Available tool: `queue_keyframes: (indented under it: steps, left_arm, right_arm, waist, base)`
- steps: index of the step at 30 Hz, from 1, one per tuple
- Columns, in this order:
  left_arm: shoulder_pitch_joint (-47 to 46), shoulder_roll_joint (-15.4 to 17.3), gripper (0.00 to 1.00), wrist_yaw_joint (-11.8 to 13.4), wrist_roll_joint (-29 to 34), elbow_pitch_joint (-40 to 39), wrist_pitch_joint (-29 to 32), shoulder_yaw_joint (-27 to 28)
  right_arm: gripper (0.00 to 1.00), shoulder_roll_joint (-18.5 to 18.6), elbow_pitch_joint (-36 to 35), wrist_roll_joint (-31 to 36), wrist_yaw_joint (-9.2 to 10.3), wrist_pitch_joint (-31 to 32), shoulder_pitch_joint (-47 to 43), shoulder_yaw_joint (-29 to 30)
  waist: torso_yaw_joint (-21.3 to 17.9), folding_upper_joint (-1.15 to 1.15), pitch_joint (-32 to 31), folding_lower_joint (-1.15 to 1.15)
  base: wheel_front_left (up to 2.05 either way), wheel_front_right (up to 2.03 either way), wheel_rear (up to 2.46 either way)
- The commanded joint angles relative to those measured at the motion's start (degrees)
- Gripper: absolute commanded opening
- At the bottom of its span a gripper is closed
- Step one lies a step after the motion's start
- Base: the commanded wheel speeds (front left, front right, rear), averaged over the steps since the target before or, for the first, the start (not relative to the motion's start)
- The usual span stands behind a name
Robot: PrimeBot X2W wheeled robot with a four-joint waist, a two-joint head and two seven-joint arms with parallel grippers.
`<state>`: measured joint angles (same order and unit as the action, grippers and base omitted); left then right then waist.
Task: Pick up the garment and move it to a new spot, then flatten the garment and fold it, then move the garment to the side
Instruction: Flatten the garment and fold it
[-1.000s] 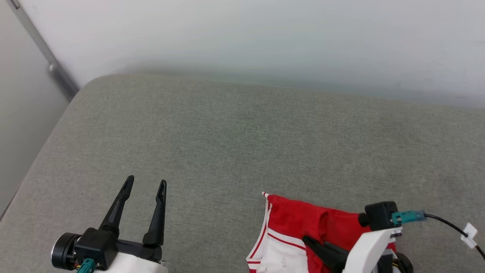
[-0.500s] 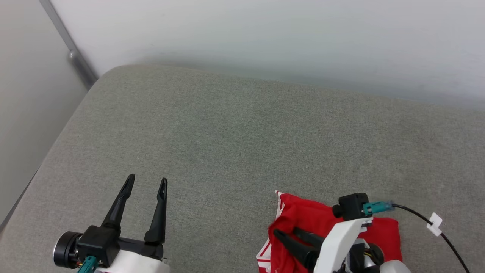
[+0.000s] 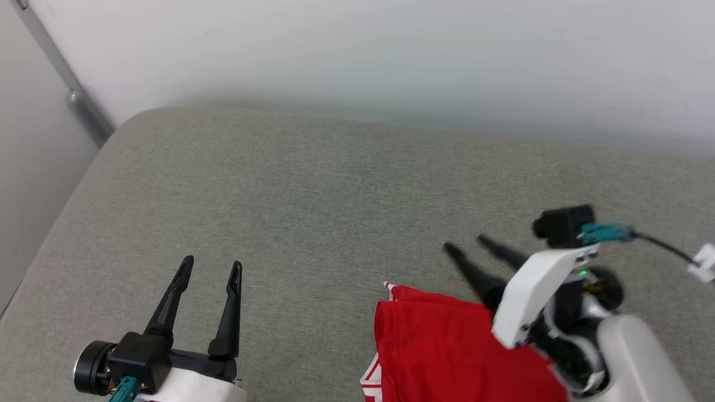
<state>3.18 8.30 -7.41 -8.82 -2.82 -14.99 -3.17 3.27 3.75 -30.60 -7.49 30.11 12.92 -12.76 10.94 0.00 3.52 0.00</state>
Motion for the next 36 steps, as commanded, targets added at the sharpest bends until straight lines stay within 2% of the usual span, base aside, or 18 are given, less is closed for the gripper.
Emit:
queue_keyframes:
  steps: [1,6,9,13,15,16,20,24,30,36]
  left_arm:
    - [-0.26,0.04,1.00,-0.06,-0.08,-0.25,-0.26,0.15]
    - [-0.97,-0.15,1.00,-0.06,-0.18,-0.47,-0.26,0.24]
    - [-0.99,-0.43,1.00,-0.06,-0.13,-0.62,-0.26,0.18]
    - [-1.09,-0.76,1.00,-0.06,-0.03,-0.87,-0.26,-0.22]
    - [-1.04,-0.82,1.00,-0.07,-0.02,-0.97,-0.26,-0.35]
    - [-1.04,-0.82,1.00,-0.07,-0.02,-0.97,-0.26,-0.35]
    - [-1.13,-0.99,1.00,-0.07,-0.05,-1.15,-0.26,-0.74]
    - [-0.33,-1.50,1.00,-0.07,-0.90,-1.82,-0.27,-0.53]
    - [1.24,-1.79,1.00,-0.07,-0.70,-2.87,-0.27,-0.84]
    - [1.43,-1.82,1.00,-0.07,-0.16,-3.08,-0.27,-1.39]
  right_arm:
    - [1.00,2.46,-1.34,3.68,0.00,-1.60,1.94,1.59]
    - [1.00,10.04,-3.71,11.11,0.00,-9.05,3.87,5.04]
    - [1.00,12.81,-4.64,13.21,0.01,-14.21,2.02,9.31]
    - [1.00,14.73,-6.89,15.71,0.00,-22.53,-2.89,15.55]
    - [1.00,13.35,-8.06,15.56,0.01,-26.54,-6.09,18.88]
    - [1.00,13.35,-8.06,15.56,0.01,-26.54,-6.09,18.88]
    - [1.00,10.97,-11.60,16.16,0.00,-33.37,-12.06,23.11]
    - [1.00,8.78,-14.93,17.74,0.00,-38.23,-16.15,22.12]
    - [1.00,3.39,-14.64,19.14,0.01,-41.90,-18.75,21.95]
    - [1.00,2.09,-14.47,19.48,0.01,-41.84,-19.47,21.76]
  waist:
    - [-1.20,0.00,0.01,0.00]
    - [-2.88,0.00,0.40,0.00]
    - [-3.69,0.00,0.56,0.00]
    - [-4.24,0.00,0.84,0.00]
    - [-4.53,0.00,1.05,0.00]
    - [-4.53,0.00,1.05,0.00]
    - [-4.82,0.00,1.35,0.00]
    - [-5.55,0.00,1.29,0.00]
    - [-5.64,0.00,0.79,0.00]
    - [-5.37,0.00,0.69,0.00]
  base:
    - [0.00,0.00,0.00]
    - [0.00,0.00,0.00]
    - [0.00,0.00,0.00]
    - [0.00,0.00,0.00]
    - [0.00,0.00,0.00]
    - [0.00,0.00,0.00]
    - [0.00,0.00,0.00]
    - [0.00,0.00,0.00]
    - [0.00,0.00,0.00]
    - [0.00,0.00,0.00]
